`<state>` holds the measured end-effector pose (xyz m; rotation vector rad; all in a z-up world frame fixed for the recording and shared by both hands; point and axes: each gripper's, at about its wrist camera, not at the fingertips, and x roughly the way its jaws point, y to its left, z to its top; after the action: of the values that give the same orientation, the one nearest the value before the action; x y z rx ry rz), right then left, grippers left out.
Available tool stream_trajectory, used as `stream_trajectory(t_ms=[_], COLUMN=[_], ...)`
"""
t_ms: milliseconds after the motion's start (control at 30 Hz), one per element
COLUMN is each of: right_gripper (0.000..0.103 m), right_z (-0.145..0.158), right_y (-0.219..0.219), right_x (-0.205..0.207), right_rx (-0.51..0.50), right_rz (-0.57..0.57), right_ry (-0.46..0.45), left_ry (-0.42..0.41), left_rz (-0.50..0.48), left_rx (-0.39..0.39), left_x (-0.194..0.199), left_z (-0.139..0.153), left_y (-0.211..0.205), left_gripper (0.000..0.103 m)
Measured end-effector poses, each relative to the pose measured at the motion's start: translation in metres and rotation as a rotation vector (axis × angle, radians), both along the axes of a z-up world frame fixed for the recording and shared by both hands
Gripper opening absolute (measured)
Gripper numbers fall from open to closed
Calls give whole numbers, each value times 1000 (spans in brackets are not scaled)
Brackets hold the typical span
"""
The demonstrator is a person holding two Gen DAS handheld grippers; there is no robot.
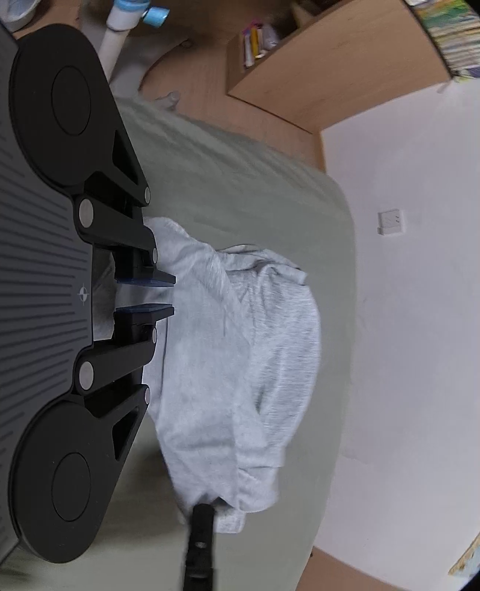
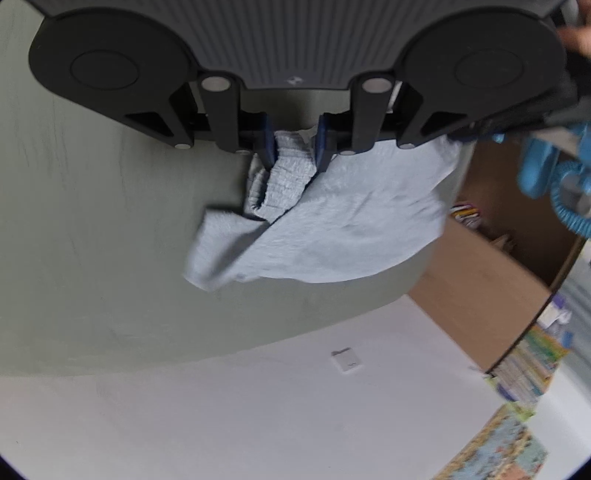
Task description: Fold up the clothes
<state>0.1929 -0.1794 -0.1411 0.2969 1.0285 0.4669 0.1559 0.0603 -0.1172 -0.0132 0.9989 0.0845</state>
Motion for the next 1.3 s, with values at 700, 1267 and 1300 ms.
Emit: stream_trajectory(t_ms=[700, 1267, 1300], right_gripper=[66, 66, 65], right_z=[25, -42, -44], right_y=[-23, -26, -24], right_x=[-96, -46, -45], right_rx=[-40, -69, -78], right_rz=[-47, -127, -124], right_ry=[-46, 109, 108], left_ry=[11, 60, 61], left_rz=[-96, -125, -126], left_rx=[-31, -59, -55], left_x=[-66, -65, -65], left_z=[20, -14, -15], left_y=[-40, -56, -55], left_gripper=[16, 16, 16])
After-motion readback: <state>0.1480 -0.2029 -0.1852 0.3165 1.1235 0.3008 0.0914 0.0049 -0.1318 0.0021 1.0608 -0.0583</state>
